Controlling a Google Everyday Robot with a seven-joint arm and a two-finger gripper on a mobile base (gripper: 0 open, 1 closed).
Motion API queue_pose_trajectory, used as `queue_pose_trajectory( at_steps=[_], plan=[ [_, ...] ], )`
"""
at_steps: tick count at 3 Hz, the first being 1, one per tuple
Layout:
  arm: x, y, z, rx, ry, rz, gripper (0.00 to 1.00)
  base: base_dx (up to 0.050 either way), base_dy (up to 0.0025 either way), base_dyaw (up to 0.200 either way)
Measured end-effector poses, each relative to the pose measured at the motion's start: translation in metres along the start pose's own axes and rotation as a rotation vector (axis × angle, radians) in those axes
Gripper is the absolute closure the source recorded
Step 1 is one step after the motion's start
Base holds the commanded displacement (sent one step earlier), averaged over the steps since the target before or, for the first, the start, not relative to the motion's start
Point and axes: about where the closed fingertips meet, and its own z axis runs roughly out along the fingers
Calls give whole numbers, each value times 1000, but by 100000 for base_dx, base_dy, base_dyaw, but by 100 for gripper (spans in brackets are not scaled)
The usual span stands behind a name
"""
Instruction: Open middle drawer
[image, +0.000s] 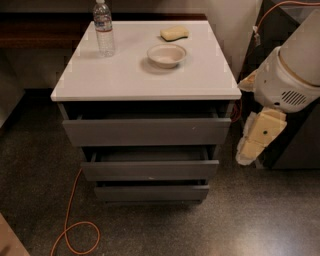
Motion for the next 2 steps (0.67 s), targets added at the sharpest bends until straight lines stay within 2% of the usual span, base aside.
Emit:
queue_pose_trajectory(
  at_steps=[1,2],
  plan=[
    [-21,19,47,-38,-76,-39,0,0,0,0],
    [-32,32,86,-38,-104,-89,0,0,0,0]
  ],
)
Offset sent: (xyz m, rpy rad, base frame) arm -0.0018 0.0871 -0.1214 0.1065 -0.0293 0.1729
